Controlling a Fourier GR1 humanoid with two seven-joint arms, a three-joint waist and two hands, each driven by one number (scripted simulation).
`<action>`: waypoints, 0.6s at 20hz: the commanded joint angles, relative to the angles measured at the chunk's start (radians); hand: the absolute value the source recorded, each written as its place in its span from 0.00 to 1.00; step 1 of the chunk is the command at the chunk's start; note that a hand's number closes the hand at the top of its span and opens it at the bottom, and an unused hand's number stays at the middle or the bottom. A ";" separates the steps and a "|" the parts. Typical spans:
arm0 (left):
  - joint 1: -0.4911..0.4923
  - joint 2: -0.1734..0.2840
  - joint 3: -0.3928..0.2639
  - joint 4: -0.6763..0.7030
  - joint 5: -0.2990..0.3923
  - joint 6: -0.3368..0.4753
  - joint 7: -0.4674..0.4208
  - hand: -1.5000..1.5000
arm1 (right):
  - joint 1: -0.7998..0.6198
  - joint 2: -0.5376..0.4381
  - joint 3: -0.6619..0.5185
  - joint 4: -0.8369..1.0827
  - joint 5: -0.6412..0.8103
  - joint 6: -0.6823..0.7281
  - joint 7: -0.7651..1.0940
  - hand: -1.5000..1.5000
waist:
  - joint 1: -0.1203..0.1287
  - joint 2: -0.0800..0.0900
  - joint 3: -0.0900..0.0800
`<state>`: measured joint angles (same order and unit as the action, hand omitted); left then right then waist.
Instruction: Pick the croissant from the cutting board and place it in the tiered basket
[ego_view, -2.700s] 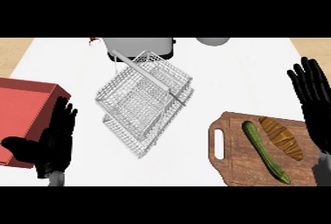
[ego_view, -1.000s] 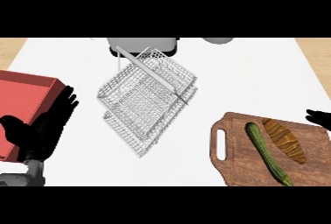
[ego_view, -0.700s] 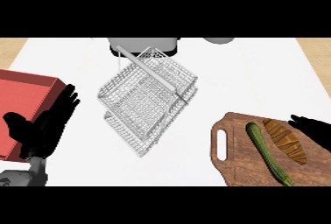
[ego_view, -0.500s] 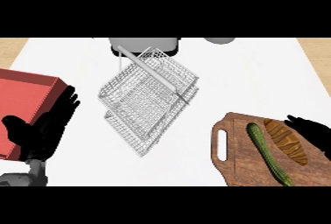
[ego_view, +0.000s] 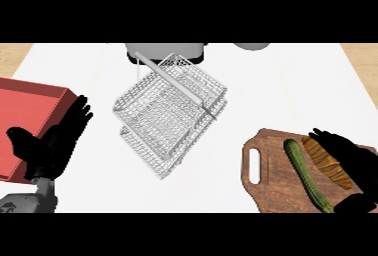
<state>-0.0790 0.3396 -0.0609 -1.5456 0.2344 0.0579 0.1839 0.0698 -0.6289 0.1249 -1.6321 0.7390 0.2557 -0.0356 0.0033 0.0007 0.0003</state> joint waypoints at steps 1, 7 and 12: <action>0.013 -0.033 0.004 0.031 -0.035 -0.023 -0.043 0.50 | -0.013 0.026 -0.046 0.110 0.061 -0.073 -0.089 0.00 | -0.003 -0.001 0.000; 0.009 -0.016 0.067 0.009 -0.020 -0.076 0.009 0.50 | -0.078 0.088 -0.065 0.202 0.142 -0.136 -0.135 0.00 | -0.001 0.000 0.000; 0.062 -0.011 0.091 -0.092 -0.020 -0.104 0.046 0.50 | -0.028 0.073 -0.069 0.165 0.186 -0.060 -0.122 0.00 | -0.002 -0.002 0.000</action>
<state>-0.0461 0.3124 0.0072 -1.5836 0.2058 -0.0114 0.2044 0.0165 -0.5594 0.0473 -1.4541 0.8870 0.1623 -0.1656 0.0015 -0.0003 0.0000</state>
